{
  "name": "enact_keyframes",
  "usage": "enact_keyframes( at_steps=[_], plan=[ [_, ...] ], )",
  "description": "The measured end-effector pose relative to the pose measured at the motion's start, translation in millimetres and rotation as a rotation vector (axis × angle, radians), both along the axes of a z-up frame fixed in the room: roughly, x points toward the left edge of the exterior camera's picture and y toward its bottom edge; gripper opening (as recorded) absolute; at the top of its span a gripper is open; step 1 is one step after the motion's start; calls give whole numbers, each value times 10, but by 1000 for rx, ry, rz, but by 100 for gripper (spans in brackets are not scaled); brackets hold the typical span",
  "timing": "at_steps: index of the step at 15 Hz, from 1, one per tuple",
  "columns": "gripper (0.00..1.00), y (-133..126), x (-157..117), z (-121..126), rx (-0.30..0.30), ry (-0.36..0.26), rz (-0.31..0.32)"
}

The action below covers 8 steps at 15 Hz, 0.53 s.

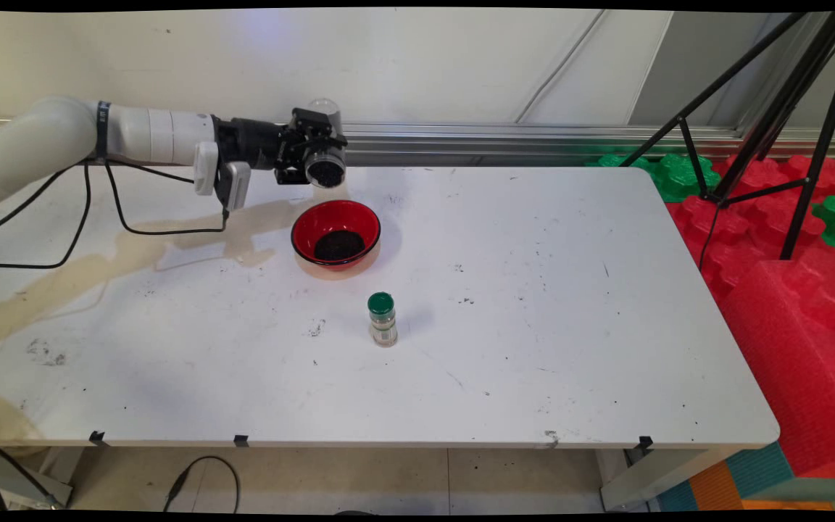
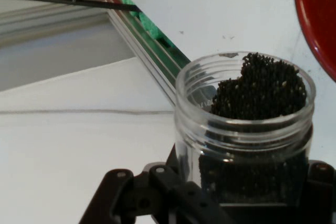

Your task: Pour the black seasoning powder in the red bowl

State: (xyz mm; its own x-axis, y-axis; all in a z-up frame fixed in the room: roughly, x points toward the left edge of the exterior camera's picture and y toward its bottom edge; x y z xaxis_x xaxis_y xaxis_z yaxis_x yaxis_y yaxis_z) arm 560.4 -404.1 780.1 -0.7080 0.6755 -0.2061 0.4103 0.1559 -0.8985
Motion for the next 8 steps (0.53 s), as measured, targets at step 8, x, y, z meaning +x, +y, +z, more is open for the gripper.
enact_keyframes(
  at_steps=[8],
  plan=[
    [0,-13,92,191,147,214,93]
  ],
)
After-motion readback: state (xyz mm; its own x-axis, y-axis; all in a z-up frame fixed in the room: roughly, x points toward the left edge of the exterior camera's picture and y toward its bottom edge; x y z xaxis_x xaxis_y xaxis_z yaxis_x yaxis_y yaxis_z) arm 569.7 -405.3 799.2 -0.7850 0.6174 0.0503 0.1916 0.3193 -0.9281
